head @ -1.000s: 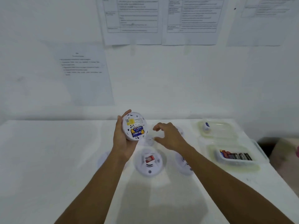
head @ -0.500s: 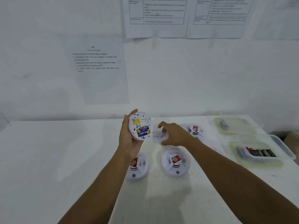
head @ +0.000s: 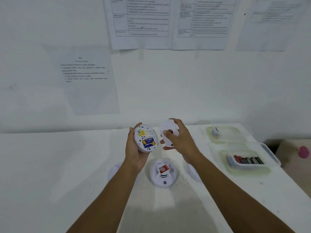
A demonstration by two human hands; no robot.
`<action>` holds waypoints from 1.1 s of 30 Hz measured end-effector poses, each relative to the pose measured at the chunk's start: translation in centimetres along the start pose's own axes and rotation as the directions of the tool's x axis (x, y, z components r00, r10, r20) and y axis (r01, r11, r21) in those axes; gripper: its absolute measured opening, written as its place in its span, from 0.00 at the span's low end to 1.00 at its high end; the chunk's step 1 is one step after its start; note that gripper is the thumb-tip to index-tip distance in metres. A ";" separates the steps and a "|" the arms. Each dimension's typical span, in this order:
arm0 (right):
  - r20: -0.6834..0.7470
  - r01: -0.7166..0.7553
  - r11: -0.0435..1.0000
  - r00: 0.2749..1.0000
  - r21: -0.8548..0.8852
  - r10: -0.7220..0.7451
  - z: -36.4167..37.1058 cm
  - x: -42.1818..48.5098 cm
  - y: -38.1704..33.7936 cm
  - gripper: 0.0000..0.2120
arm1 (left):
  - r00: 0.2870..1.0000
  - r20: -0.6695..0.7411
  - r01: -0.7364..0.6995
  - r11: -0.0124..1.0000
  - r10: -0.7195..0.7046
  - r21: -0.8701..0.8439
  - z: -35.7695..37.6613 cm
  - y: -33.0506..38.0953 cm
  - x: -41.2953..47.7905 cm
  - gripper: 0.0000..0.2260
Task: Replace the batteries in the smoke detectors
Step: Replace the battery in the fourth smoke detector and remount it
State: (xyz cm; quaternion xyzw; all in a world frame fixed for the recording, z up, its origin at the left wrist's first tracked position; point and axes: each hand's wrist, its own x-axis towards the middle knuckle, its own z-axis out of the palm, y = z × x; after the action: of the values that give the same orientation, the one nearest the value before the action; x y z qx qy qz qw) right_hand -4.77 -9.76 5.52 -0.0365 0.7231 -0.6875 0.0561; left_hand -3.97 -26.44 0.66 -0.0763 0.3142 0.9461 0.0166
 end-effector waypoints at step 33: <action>-0.030 0.388 0.632 0.837 -0.671 -0.546 0.5 -4.2 0.3 0.14 | 0.998 0.047 -0.037 0.997 0.034 0.061 5.1 -3.8 -3.0 0.20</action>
State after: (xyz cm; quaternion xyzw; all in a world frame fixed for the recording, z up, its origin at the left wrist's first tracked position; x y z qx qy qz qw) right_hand -0.56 -9.72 5.34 -0.1607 0.8789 -0.3884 -0.2255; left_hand -1.37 -20.28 2.93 -0.0486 0.3443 0.9376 0.0093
